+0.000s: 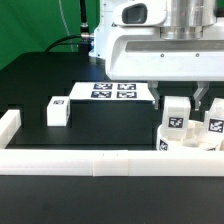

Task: Assemble stool

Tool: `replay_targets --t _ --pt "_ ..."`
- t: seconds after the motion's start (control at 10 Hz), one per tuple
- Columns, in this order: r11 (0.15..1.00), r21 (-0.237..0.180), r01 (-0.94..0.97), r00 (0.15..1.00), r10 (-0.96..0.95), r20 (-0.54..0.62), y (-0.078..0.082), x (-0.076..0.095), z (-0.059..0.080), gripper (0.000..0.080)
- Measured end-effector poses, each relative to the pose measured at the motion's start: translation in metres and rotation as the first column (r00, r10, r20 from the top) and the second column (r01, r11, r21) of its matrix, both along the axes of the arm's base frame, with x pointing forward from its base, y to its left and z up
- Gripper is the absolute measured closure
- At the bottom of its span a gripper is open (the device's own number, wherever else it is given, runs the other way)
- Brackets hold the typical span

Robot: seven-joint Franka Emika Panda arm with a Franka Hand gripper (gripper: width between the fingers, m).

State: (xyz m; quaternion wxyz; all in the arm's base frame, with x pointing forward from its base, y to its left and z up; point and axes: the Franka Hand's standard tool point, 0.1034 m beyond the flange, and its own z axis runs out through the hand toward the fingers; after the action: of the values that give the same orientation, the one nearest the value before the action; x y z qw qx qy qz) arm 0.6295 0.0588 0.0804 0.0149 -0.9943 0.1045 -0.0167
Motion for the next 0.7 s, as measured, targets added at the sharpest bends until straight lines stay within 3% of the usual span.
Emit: replay_targets --t 0.2,0.5,0.7 --pt "0.967 0.015 0.256 0.966 -0.256 0.022 0.000 -0.002 -0.001 0.0462" --pt "0.769 0.084 0.634 0.772 -0.635 -0.016 0.012 -0.006 -0.002 0.0462" --pt "0.632 0.093 0.770 0.637 -0.770 -0.042 0.025 -0.007 -0.002 0.0462"
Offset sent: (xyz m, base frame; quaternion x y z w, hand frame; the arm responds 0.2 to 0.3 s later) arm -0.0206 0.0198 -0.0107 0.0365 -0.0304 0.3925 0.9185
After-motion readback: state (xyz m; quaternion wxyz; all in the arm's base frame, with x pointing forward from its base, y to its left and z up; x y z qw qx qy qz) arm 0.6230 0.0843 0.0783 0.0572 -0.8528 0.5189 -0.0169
